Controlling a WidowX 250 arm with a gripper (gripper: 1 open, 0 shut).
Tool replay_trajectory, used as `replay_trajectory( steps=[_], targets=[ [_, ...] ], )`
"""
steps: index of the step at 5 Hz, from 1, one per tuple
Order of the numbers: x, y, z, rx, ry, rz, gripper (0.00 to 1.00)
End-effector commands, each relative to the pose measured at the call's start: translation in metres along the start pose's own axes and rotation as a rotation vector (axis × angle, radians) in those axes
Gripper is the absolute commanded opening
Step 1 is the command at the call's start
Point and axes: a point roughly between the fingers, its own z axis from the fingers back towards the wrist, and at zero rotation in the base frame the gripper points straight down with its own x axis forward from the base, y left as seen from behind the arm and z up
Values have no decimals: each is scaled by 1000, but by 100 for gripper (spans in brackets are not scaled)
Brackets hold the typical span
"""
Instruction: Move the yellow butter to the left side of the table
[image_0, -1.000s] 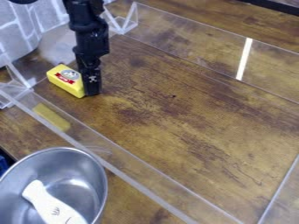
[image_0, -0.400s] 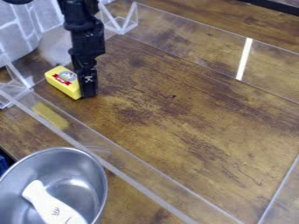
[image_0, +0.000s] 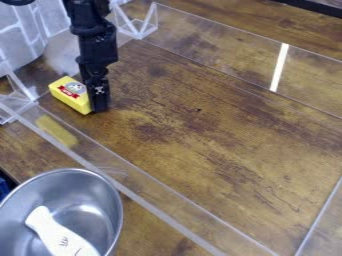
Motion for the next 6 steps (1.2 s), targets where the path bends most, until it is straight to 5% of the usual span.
replay_trajectory(
  steps=[1, 6],
  targets=[
    [-14, 5, 3, -13, -5, 46, 100],
    [-15, 8, 2, -31, -16, 71, 100]
  ],
)
